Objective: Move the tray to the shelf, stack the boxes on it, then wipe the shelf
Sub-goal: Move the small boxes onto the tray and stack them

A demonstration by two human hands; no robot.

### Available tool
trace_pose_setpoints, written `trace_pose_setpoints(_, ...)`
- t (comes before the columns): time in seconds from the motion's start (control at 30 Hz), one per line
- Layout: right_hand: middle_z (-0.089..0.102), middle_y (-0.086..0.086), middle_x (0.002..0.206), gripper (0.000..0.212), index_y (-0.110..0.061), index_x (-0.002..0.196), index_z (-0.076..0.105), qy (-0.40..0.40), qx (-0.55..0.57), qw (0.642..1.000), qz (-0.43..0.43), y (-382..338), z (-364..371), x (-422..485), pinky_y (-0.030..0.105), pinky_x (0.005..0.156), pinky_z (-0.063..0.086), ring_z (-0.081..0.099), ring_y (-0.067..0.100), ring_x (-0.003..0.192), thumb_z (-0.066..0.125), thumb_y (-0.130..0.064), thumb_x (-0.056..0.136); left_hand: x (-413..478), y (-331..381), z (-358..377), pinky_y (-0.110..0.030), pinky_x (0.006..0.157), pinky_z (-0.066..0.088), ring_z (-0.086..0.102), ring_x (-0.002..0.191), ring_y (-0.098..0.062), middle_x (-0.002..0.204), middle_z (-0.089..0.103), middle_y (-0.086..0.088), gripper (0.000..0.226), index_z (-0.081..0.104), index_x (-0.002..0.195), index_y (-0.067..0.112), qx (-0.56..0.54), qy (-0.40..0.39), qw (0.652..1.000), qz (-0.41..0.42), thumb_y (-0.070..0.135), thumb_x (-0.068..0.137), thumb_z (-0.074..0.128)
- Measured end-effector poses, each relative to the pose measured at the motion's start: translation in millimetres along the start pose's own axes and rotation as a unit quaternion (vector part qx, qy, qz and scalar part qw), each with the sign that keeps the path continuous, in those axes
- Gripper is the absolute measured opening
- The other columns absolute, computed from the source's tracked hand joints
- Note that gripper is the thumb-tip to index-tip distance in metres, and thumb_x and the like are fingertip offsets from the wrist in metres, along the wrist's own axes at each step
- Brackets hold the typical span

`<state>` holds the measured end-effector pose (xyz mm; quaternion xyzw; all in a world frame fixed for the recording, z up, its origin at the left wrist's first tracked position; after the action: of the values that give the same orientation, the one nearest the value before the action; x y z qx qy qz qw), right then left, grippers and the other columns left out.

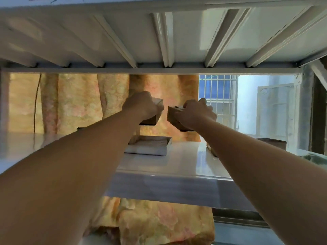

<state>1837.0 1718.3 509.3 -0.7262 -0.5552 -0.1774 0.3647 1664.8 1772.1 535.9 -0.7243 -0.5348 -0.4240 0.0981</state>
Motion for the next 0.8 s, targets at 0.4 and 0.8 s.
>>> trace_pose_setpoints(0.4, 0.044, 0.010, 0.134, 0.052, -0.018, 0.119, 0.056, -0.074, 0.005, 0.994, 0.083, -90, 60, -5, 0.045, 0.094, 0.040, 0.043, 0.036, 0.121, 0.057, -0.051, 0.079, 28, -94, -31, -0.032, 0.065, 0.041, 0.060, 0.095, -0.030, 0.107, 0.063, -0.009, 0.054, 0.063, 0.108, 0.012, 0.073, -0.006, 0.997, 0.033, 0.055, 0.075, 0.055)
trace_pose_setpoints(0.8, 0.055, 0.010, 0.119, 0.050, -0.020, 0.111, 0.057, -0.119, -0.060, 0.980, 0.151, -119, 108, -17, 0.043, 0.093, 0.045, 0.050, 0.037, 0.112, 0.051, -0.049, 0.071, 56, -180, -29, -0.038, 0.079, 0.050, 0.058, 0.101, -0.034, 0.118, 0.057, -0.009, 0.074, 0.063, 0.114, 0.016, 0.044, 0.008, 0.999, 0.018, 0.073, 0.071, 0.044)
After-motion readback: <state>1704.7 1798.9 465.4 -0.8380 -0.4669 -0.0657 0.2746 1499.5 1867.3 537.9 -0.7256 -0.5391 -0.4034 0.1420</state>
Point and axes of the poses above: each hand's wrist, its own x-axis towards the middle knuckle, its own z-axis out of the palm, y = z × x, the point moved 10 cm from there along x, towards the middle knuckle
